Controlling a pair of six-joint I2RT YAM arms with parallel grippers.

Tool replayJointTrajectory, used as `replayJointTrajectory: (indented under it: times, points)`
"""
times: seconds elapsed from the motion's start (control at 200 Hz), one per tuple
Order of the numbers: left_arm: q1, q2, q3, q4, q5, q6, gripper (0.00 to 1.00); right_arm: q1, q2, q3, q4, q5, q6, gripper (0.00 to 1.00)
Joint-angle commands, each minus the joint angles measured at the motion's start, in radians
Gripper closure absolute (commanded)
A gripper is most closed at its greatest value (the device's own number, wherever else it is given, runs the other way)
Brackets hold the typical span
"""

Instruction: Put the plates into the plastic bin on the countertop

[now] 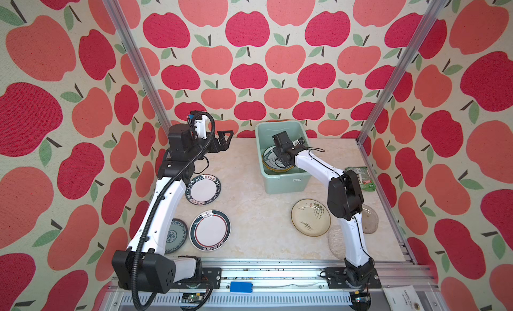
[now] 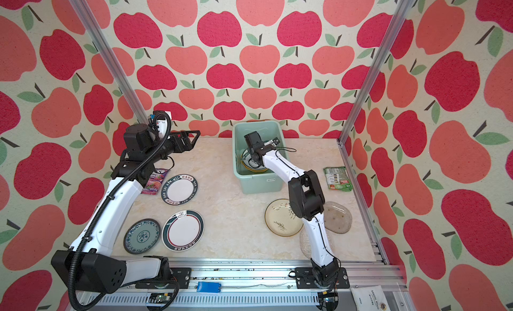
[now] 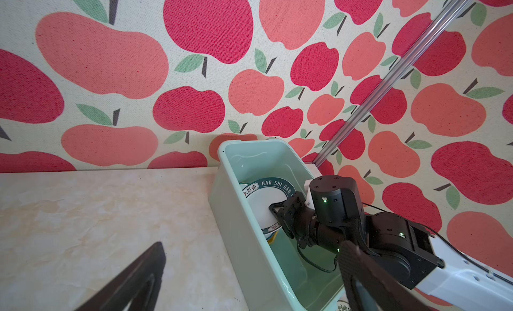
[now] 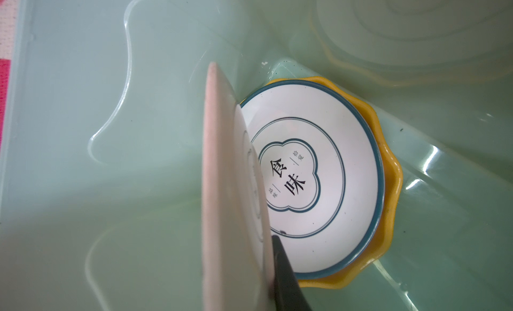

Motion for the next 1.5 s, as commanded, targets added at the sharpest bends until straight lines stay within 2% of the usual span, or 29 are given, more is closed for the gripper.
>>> replayJointTrajectory:
  times: [0.0, 0.53, 1.036, 1.496]
  points:
    - [0.007, 0.013, 0.035, -0.017, 0.014, 0.027, 0.01, -0.009, 0.017, 0.004, 0.0, 0.011, -0.009, 0.9]
    - [0.008, 0.04, 0.055, -0.015, 0.0, 0.037, 0.01, -0.021, 0.035, 0.018, -0.025, 0.004, -0.002, 0.79]
    - [0.014, 0.052, 0.052, 0.002, -0.034, 0.022, 0.01, -0.026, 0.044, 0.061, -0.139, -0.018, 0.023, 0.62]
    - [0.019, 0.057, 0.052, 0.006, -0.043, 0.011, 0.01, -0.041, 0.08, 0.07, -0.188, -0.076, 0.032, 0.58]
